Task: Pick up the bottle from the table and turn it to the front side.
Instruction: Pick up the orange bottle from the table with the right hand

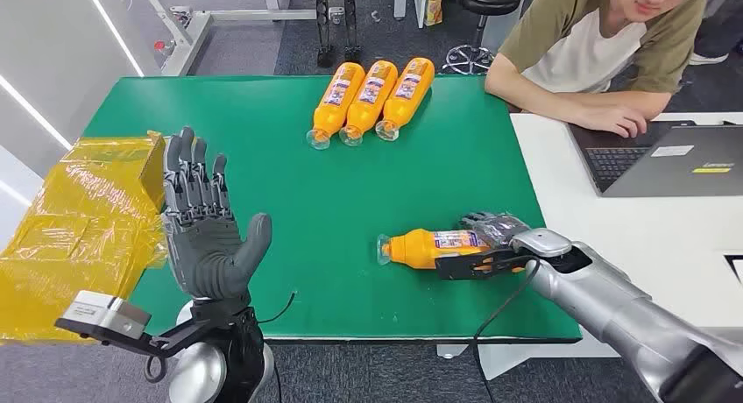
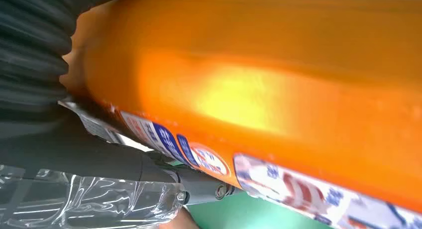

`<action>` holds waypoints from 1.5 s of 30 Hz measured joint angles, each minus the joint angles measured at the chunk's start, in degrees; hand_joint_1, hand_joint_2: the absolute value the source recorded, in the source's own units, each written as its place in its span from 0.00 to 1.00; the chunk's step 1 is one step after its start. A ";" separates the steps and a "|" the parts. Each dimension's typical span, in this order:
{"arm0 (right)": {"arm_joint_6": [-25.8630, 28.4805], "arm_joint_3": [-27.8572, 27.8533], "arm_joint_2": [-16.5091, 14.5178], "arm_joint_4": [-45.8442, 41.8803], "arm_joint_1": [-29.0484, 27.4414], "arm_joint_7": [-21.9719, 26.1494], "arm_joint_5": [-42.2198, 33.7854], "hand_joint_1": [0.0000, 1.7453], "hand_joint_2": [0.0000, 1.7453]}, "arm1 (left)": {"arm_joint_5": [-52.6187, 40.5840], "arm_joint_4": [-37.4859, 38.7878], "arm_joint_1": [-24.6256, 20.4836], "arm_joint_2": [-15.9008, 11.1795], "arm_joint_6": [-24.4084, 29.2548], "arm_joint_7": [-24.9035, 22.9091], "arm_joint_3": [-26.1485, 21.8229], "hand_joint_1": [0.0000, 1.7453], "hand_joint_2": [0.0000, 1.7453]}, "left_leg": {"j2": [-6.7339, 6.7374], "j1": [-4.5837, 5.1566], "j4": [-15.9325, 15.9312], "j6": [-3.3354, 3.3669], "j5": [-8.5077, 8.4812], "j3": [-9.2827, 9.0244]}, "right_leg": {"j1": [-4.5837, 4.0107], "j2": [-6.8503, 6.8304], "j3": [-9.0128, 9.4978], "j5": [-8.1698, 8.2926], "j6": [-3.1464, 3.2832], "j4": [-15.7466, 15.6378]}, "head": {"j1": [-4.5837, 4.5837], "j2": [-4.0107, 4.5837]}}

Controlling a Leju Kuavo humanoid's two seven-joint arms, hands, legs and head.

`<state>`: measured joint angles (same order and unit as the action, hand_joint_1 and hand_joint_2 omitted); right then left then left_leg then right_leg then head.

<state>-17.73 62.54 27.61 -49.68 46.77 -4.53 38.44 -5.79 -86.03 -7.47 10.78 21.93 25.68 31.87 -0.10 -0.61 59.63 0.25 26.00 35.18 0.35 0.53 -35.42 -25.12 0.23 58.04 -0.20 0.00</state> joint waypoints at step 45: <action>48.64 -22.26 -22.35 -25.57 -32.41 17.38 -8.97 1.00 1.00 | -3.51 15.47 -4.91 0.49 -4.97 -7.32 1.55 0.00 1.00 | -0.18 -0.02 -0.08 -0.11 0.06 0.04 | -0.01 -0.17 -0.03 -0.17 0.06 0.05 | 0.00 0.00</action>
<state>30.90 40.28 5.25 -75.25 14.36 12.85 29.47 -9.30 -70.55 -12.39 11.26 16.96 18.36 33.41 -0.28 -0.63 59.55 0.14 26.06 35.22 0.33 0.36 -35.45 -25.30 0.28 58.09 -0.20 0.00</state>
